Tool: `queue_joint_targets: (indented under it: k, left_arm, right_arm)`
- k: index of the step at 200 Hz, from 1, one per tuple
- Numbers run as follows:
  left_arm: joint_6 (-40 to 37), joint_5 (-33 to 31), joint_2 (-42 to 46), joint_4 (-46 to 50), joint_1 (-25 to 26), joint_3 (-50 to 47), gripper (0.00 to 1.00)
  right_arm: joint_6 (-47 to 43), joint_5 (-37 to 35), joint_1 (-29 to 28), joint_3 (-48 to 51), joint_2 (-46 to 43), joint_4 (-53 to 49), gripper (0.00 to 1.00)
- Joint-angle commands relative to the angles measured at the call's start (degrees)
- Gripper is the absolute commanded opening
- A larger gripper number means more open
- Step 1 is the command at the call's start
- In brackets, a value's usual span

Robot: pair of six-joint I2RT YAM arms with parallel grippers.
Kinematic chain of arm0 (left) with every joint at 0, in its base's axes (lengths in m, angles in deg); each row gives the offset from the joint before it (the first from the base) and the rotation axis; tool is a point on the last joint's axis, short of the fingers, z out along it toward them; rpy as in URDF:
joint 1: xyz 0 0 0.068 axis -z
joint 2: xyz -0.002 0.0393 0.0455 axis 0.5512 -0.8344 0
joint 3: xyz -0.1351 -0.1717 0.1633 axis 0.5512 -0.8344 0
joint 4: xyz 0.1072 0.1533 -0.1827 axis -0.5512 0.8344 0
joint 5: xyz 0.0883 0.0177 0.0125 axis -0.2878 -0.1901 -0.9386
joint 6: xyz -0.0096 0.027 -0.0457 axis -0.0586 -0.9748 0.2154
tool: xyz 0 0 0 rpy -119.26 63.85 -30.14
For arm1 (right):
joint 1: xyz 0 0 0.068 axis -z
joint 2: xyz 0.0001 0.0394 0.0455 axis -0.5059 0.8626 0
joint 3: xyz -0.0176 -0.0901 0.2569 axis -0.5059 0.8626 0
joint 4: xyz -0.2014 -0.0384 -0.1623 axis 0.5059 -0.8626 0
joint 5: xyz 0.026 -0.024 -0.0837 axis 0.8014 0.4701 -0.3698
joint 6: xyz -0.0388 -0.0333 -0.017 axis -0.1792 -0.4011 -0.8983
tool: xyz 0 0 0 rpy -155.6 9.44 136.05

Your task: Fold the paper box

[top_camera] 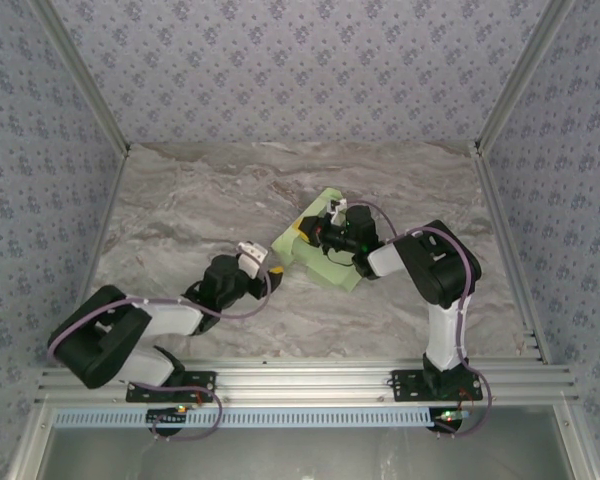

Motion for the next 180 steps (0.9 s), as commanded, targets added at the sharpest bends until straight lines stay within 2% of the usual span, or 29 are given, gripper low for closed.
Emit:
queue_joint_targets:
  k: [1,28,51,61,140,180]
  left_arm:
    - [-0.5,2.9,-3.5,-6.6,-0.4,3.2,0.63]
    - [0.1,3.5,-7.6,-9.2,-0.4,5.0,0.57]
    - [0.7,7.1,-11.0,-11.8,-0.4,6.7,0.42]
    - [0.8,8.7,-12.1,-11.8,-0.4,7.8,0.38]
    - [1.3,10.9,-17.9,-15.1,1.3,11.1,0.39]
    - [0.8,6.4,-18.6,-13.6,3.7,12.1,0.40]
  right_arm:
    - [0.5,0.3,0.2,0.8,-1.1,1.8,0.00]
    - [1.2,0.4,0.2,1.0,-1.1,2.2,0.00]
    - [1.7,0.4,0.2,1.5,-1.0,2.7,0.00]
    - [1.7,0.2,0.1,1.8,-1.1,3.0,0.00]
    - [1.9,-0.2,-0.3,2.8,-1.0,3.6,0.00]
    - [1.9,-1.4,-1.1,3.2,-0.9,4.7,0.00]
